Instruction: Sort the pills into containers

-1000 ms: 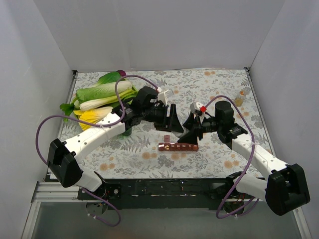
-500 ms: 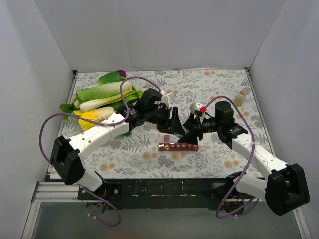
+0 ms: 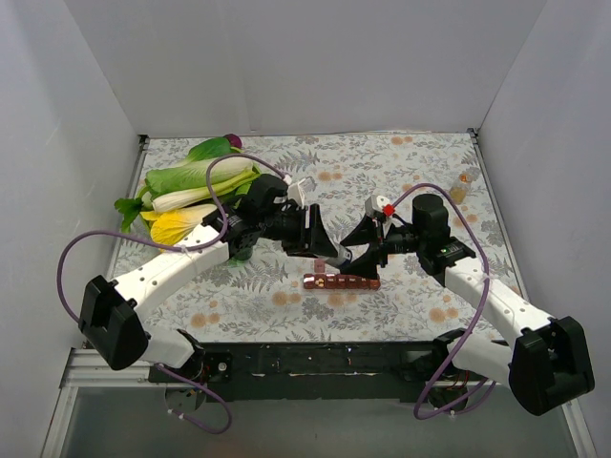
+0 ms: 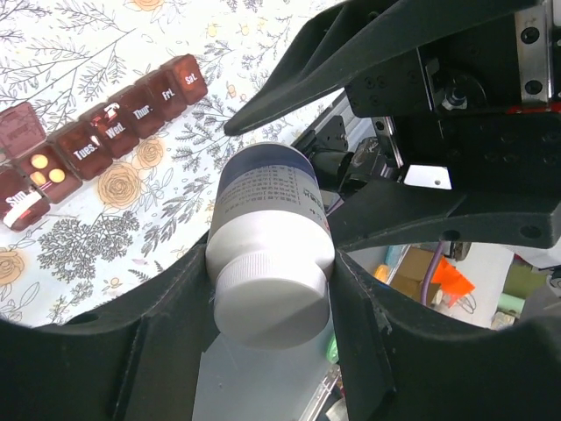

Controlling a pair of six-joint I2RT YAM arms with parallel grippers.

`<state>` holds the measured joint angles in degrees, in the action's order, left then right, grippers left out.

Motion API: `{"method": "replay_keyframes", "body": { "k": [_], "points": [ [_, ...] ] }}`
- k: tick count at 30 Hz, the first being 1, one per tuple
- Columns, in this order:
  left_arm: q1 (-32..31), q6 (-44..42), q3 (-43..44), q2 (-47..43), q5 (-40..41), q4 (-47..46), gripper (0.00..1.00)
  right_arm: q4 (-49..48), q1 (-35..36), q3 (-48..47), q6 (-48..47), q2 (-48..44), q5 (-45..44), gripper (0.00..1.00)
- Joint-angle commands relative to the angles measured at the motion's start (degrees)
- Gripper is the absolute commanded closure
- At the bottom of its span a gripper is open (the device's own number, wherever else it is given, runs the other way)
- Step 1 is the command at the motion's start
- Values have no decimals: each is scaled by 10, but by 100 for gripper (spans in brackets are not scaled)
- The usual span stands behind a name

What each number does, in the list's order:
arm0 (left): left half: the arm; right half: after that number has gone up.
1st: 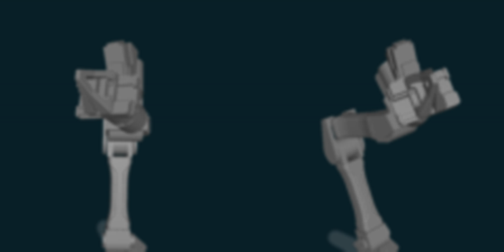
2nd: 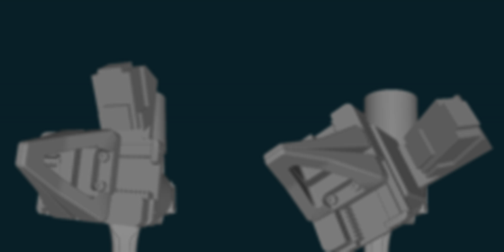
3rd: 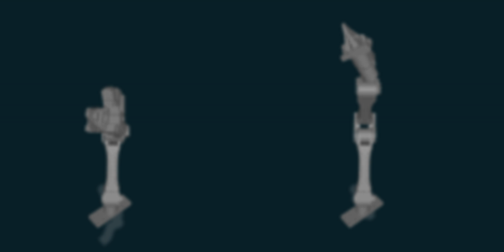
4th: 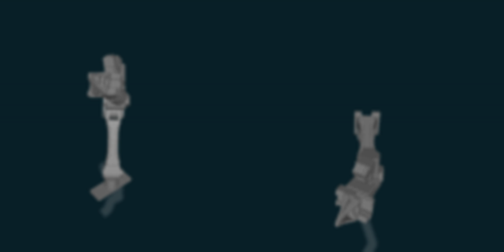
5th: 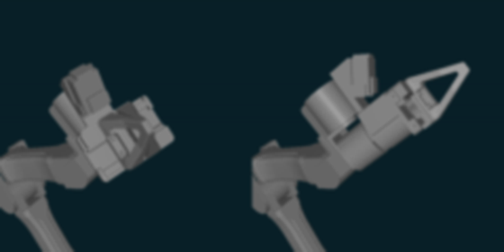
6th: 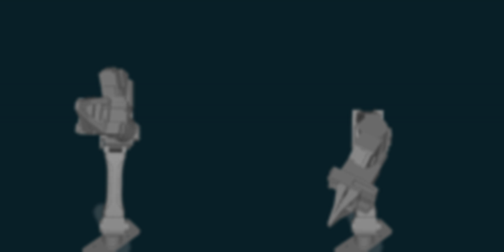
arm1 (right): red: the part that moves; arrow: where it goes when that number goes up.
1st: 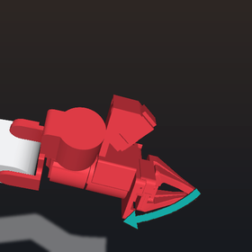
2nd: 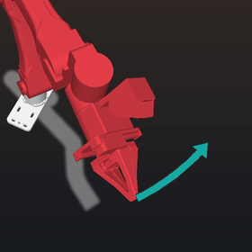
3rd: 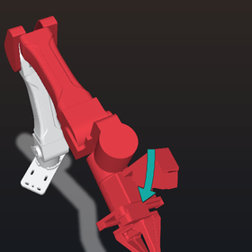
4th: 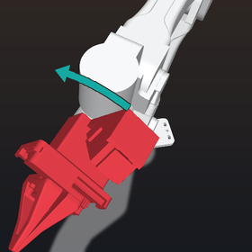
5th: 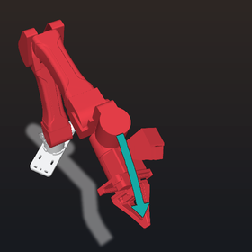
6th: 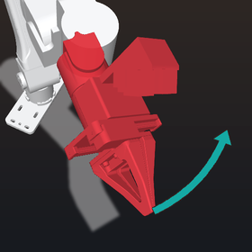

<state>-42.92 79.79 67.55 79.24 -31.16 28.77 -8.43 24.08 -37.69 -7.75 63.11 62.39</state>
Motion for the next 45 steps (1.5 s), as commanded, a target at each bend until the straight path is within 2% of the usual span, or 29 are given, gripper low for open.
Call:
{"method": "replay_keyframes", "body": {
  "k": [1, 3, 5, 6, 7, 8, 10, 13, 15, 19, 20, 23, 24, 27, 28, 34, 42, 45],
  "points": [
    [17, 10, -15, -44, -22, -8, 100, 7, -1, -12, -19, -13, -15, 15],
    [22, -1, -18, -49, -17, 7, 100, 20, -1, -15, -34, -15, -20, 14],
    [27, -21, -18, -57, 30, 62, 100, 46, -1, -25, -61, -21, -37, 12],
    [29, -51, -18, -58, 56, 89, 100, 80, -2, -29, -105, -25, -46, 12],
    [30, -61, -25, -60, 114, 115, 100, 104, -2, -33, -126, -28, -69, 11],
    [30, -71, -34, -66, 135, 158, 100, 121, -3, -39, -151, -34, -81, 10],
    [31, -83, -57, -77, 174, 184, 100, 151, -6, -39, -189, -40, -127, 8],
    [31, -85, -100, -101, 249, 216, 100, 136, -17, -21, -157, -44, -202, 5],
    [30, -85, -119, -112, 285, 221, 100, 139, -21, -12, -166, -39, -215, 5],
    [30, -86, -145, -111, 338, 228, 100, 219, -22, -4, -321, -23, -95, 8],
    [31, -82, -151, -110, 345, 227, 100, 262, -21, -1, -415, -16, -89, 10],
    [31, -73, -147, -90, 359, 235, 100, 325, -13, 14, -536, 0, -113, 12],
    [32, -68, -148, -88, 363, 233, 98, 332, -10, 19, -605, 4, -123, 12],
    [32, -58, -144, -72, 381, 235, 92, 335, -3, 29, -665, 28, -182, 12],
    [32, -54, -145, -67, 384, 234, 87, 333, -2, 29, -668, 37, -191, 13],
    [32, -24, -175, -54, 363, 208, 84, 308, 31, 24, -650, 103, -240, 17],
    [32, 3, -205, -66, 369, 195, 53, 247, 84, 32, -591, 141, -307, 20],
    [32, 7, -207, -81, 371, 197, 47, 244, 89, 32, -582, 147, -313, 21]
  ]
}}
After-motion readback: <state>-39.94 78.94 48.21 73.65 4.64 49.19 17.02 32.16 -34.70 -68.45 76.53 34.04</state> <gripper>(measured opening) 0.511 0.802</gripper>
